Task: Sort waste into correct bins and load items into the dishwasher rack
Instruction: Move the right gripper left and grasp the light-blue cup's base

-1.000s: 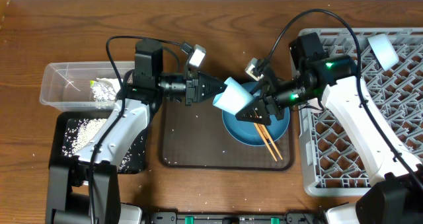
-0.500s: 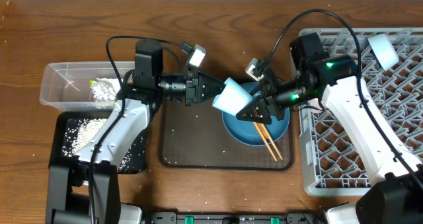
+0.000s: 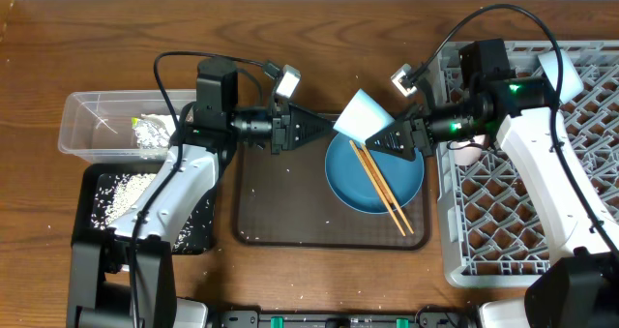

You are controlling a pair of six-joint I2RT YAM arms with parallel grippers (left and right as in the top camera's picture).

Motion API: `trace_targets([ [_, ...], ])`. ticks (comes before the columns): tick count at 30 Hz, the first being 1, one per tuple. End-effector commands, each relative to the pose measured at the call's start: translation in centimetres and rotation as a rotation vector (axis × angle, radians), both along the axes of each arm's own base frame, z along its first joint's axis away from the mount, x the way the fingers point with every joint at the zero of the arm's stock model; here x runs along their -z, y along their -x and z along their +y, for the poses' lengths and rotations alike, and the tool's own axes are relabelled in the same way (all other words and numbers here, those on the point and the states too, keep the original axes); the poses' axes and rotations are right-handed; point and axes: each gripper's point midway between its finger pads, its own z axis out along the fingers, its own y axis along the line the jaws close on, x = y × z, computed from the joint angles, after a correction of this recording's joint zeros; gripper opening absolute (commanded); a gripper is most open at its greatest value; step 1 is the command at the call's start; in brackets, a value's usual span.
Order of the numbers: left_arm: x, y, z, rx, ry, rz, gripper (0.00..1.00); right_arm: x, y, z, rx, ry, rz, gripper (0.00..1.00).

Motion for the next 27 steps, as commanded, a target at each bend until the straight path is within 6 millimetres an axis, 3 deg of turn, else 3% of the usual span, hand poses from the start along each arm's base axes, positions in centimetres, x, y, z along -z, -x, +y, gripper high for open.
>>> trace_targets([
  [1, 0.4, 0.3, 0.1, 0.012, 0.004, -0.008, 0.17, -0.9, -0.1, 0.5, -0.001, -0.026, 0.012, 0.40],
  [27, 0.9, -0.4, 0.2, -0.028, -0.023, -0.007, 0.17, -0.7, 1.7, 2.3, -0.069, -0.019, 0.035, 0.35],
])
